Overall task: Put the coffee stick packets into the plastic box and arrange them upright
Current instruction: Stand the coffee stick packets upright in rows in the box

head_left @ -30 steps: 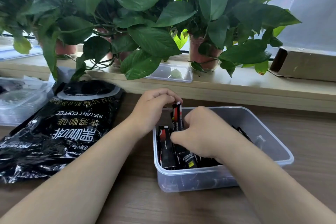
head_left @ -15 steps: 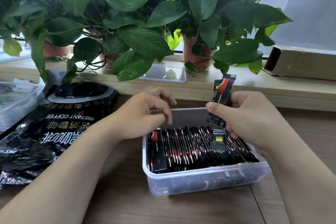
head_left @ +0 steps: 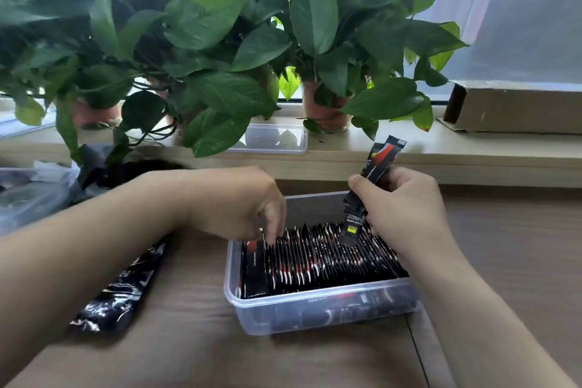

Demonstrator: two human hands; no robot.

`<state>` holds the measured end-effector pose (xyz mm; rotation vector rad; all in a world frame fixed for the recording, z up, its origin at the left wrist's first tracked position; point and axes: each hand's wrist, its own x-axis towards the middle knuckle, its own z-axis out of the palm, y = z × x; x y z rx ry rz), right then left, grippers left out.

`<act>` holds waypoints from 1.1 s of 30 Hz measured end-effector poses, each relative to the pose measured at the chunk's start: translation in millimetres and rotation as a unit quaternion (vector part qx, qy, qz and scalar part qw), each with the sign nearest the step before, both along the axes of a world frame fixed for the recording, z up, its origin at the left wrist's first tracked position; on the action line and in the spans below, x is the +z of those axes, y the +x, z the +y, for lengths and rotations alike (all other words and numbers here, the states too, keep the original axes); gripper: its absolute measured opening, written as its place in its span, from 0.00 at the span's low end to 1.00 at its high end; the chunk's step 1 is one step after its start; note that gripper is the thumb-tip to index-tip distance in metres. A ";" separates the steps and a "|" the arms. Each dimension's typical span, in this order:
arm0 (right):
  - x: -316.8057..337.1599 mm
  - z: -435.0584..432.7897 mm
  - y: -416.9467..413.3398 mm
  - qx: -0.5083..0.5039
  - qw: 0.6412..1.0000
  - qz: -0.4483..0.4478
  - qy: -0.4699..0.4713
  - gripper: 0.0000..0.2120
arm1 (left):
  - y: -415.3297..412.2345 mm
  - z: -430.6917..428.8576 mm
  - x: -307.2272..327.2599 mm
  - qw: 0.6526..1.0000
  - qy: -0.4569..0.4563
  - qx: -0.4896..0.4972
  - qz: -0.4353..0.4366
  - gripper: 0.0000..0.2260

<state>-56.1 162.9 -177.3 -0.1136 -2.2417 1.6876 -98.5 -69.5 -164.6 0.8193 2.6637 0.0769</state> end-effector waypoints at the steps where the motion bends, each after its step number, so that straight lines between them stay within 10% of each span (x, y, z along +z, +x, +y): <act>1: -0.1 0.8 0.4 0.000 1.000 -0.001 -0.010 0.11 | -7.3 -0.5 -5.6 0.995 -0.090 -0.005 -0.035 0.18; 13: -1.3 8.1 6.3 0.030 0.995 -0.014 -0.095 0.10 | 10.7 47.6 8.8 0.971 -0.230 -0.061 0.011 0.12; 18: 4.1 12.4 8.6 0.035 0.993 0.038 -0.108 0.10 | 34.5 42.0 47.8 0.994 0.023 -0.009 0.107 0.08; 22: 11.9 18.4 12.7 0.060 0.994 0.045 -0.077 0.09 | 37.3 32.9 48.7 0.947 0.297 0.109 0.053 0.12; 33: 12.6 11.8 12.6 0.136 0.989 -0.043 0.038 0.09 | 38.4 63.4 15.3 0.876 0.465 0.125 0.011 0.15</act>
